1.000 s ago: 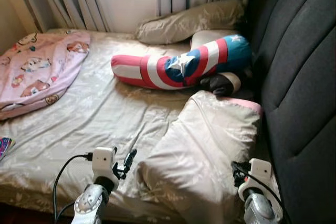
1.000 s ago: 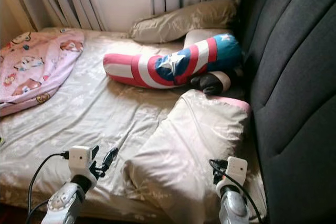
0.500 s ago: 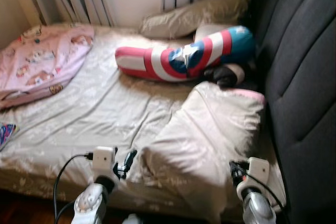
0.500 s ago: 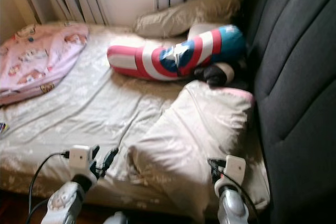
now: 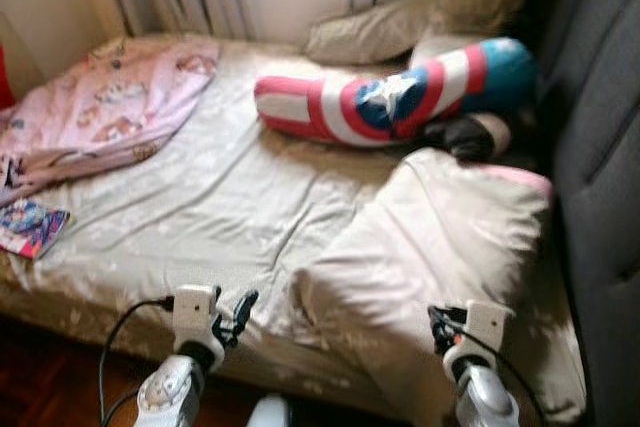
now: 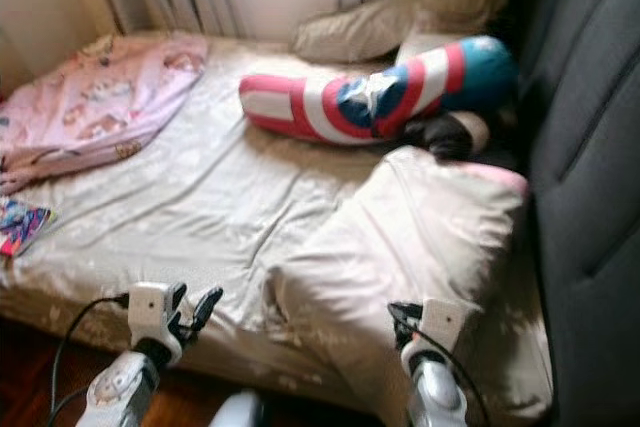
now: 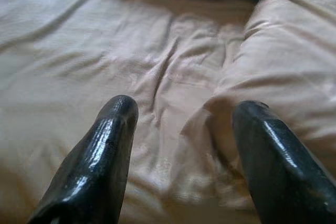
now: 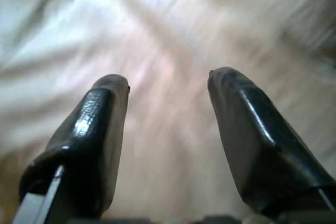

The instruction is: Clean up the room

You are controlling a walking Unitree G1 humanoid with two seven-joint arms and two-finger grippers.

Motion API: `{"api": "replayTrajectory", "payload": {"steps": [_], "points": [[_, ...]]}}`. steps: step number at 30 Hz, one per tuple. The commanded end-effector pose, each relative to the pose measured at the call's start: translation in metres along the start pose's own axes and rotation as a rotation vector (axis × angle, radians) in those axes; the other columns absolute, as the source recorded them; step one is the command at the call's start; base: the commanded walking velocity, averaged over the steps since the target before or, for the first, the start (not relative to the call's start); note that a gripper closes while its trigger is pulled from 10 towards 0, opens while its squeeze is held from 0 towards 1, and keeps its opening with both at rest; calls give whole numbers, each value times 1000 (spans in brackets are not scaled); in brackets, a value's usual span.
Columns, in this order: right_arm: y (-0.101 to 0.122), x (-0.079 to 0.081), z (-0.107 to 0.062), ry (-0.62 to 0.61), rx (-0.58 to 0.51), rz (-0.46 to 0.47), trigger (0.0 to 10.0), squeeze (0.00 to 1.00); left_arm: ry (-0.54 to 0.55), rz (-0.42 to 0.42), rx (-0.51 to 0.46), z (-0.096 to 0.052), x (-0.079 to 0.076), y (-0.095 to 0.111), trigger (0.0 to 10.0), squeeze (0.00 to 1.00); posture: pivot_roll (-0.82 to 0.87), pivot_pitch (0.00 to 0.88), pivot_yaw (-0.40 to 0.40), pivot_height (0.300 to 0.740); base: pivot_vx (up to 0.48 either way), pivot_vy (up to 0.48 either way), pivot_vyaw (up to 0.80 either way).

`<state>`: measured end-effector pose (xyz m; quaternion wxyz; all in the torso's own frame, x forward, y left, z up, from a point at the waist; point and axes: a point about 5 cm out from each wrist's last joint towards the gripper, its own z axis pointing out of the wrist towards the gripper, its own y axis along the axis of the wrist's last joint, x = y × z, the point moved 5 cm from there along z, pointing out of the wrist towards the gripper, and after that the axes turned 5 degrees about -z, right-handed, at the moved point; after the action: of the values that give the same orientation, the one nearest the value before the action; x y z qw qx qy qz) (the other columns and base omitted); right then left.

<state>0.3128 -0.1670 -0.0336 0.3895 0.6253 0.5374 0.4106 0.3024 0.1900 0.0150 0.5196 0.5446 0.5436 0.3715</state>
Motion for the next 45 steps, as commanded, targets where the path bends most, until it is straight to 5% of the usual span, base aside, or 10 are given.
{"api": "replayTrajectory", "payload": {"steps": [1, 13, 14, 15, 17, 24, 27, 31, 45], "points": [[-7, -19, -5, -48, 18, -2, 10000, 0, -34, -5, -32, 7, -12, 10, 10000, 0, 72, 36, -5, 660, 285, 0, 0], [6, -15, 3, -47, -6, 27, 10000, 0, -36, 2, -35, 8, -12, 13, 10000, 0, 72, 46, 9, 660, 120, 0, 0], [6, -12, 4, -33, 5, 22, 10000, 114, -37, 3, -34, 8, -12, 13, 10000, 0, 74, 47, 10, 660, 0, 0, 0], [4, -10, 5, -21, 28, 5, 10000, 910, -38, 4, -33, 8, -12, 13, 10000, 0, 74, 49, 11, 660, 0, 0, 0], [2, -9, 5, -21, 35, -1, 10000, 1000, -38, 4, -33, 8, -12, 14, 10000, 0, 74, 51, 12, 660, 0, 0, 0], [-1, -11, 8, -36, 99, -28, 10000, 1000, -44, 10, -31, 6, -12, 14, 10000, 0, 75, 68, 26, 660, 0, 0, 0], [7, -8, 12, -23, 80, 47, 10000, 1000, -45, 13, -26, 4, -10, 13, 10000, 0, 76, 69, 29, 660, 0, 0, 0], [3, -9, 13, -21, 140, -22, 10000, 1000, -47, 17, -23, 5, -10, 13, 10000, 0, 76, 68, 31, 660, 0, 0, 0], [-11, -7, 12, -18, 279, 98, 10000, 1000, -59, 19, -20, 6, -10, 13, 10000, 0, 77, 54, 38, 660, 0, 0, 0]]}}
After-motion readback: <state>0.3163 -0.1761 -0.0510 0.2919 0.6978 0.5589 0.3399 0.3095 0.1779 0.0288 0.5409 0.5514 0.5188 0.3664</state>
